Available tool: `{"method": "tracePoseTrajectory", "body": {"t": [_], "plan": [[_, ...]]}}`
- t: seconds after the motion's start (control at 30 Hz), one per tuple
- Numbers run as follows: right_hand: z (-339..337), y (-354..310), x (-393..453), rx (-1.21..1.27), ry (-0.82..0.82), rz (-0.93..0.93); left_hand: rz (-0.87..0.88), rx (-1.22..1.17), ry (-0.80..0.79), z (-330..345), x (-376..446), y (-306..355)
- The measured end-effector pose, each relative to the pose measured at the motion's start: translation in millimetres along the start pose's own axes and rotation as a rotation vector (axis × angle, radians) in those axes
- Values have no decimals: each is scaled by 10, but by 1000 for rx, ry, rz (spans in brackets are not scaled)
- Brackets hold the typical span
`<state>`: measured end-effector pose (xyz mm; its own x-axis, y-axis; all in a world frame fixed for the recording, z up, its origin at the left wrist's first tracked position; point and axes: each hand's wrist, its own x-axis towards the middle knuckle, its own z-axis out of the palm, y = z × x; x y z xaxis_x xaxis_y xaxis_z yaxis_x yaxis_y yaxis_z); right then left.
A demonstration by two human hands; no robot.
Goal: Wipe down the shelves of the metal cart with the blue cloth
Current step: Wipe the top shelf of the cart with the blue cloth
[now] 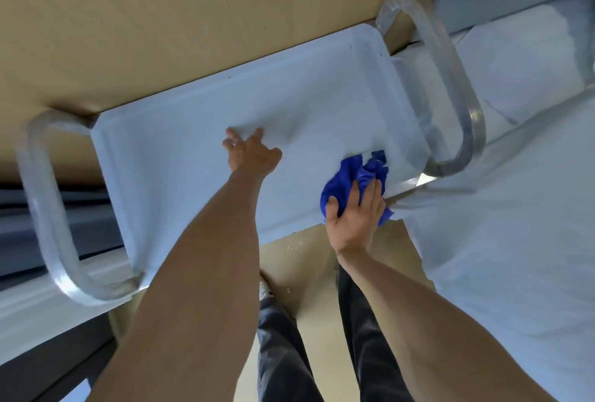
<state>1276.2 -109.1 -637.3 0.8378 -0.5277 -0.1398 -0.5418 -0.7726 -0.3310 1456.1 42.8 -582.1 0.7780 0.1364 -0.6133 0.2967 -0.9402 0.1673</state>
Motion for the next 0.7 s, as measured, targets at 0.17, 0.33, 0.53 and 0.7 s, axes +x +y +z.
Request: {"method": "tracePoseTrajectory", "body": {"t": [0.17,0.33,0.53,0.7], "plan": [[368,-900,-687,-127,-102,-212,142,128,-44,-40,-87,-382],[471,-969,-825,-47,-38,-202,65,207,-3,80,-379,-769],[235,-670,-343,213,92,286,-70,292,-35,282,-527,-699],[-108,-31,505,220,133,436,-110,264,-7,534,-521,-475]]}}
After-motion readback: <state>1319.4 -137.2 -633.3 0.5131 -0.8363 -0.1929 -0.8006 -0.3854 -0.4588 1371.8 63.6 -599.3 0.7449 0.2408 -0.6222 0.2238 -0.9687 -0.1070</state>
